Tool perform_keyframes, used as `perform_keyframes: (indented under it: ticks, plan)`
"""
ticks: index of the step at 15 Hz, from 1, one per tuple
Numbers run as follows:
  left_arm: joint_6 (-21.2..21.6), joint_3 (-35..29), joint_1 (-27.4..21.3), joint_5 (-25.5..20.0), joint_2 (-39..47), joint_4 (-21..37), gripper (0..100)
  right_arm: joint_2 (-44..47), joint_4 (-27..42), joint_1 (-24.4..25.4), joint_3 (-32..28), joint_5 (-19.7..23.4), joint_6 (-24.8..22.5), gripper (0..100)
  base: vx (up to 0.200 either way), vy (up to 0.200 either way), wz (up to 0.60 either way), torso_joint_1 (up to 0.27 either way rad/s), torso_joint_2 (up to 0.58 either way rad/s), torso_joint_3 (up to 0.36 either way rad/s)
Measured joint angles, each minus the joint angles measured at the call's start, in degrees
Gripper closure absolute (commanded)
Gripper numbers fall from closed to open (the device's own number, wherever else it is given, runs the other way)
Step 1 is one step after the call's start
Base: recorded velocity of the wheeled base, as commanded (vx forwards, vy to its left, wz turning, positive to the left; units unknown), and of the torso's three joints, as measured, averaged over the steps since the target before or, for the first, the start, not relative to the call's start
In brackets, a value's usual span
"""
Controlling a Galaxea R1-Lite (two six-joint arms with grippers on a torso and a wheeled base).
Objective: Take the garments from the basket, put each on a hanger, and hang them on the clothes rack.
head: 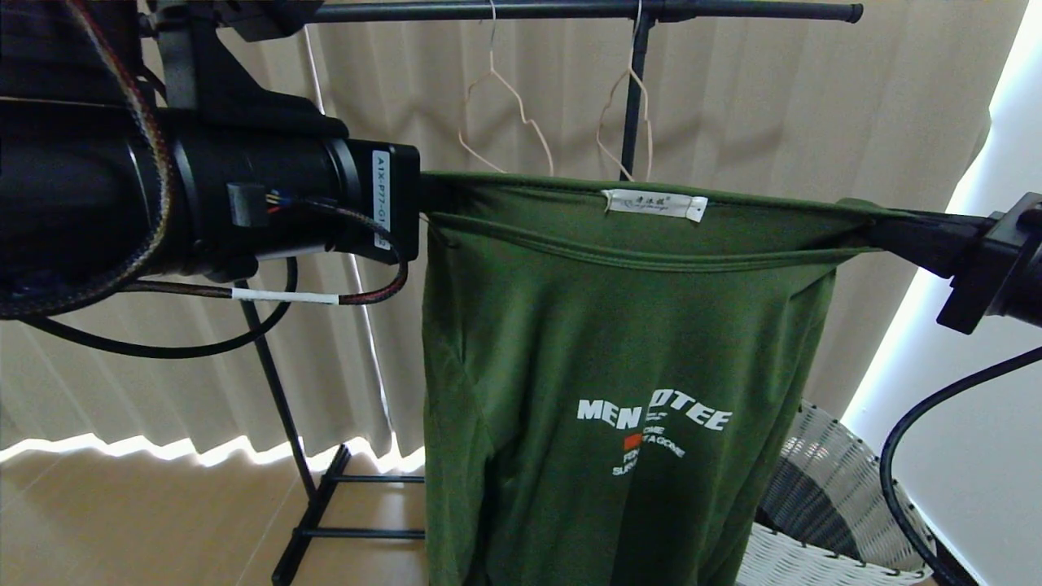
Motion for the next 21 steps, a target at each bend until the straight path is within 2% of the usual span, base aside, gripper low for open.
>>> perform_keyframes:
  ticks: [12, 13, 19, 21]
  plan:
    - [0.55, 2.58, -0.34, -0.01, -3.3, 0.12, 100, 0.28, -0.35, 0.09, -1.56, 0.3, 0.18, 100, 0.0, 0.0, 0.0, 0.0, 0.0, 0.0]
    - [0.55, 2.71, -0.34, -0.04, -3.38, 0.12, 100, 0.26, -0.35, 0.09, -1.4, 0.28, 0.2, 0, 0.0, 0.0, 0.0, 0.0, 0.0, 0.0]
    - [0.73, 5.4, -0.23, 0.29, -4.29, 0.17, 100, -0.2, -0.38, 0.87, 1.11, 0.33, 0.35, 0, 0.0, 0.0, 0.0, 0.0, 0.0, 0.0]
    - [0.88, 6.86, 0.0, 2.54, -4.84, 0.04, 100, -0.57, -0.44, 1.82, 2.01, 0.55, 0.73, 0, 0.0, 0.0, 0.0, 0.0, 0.0, 0.0]
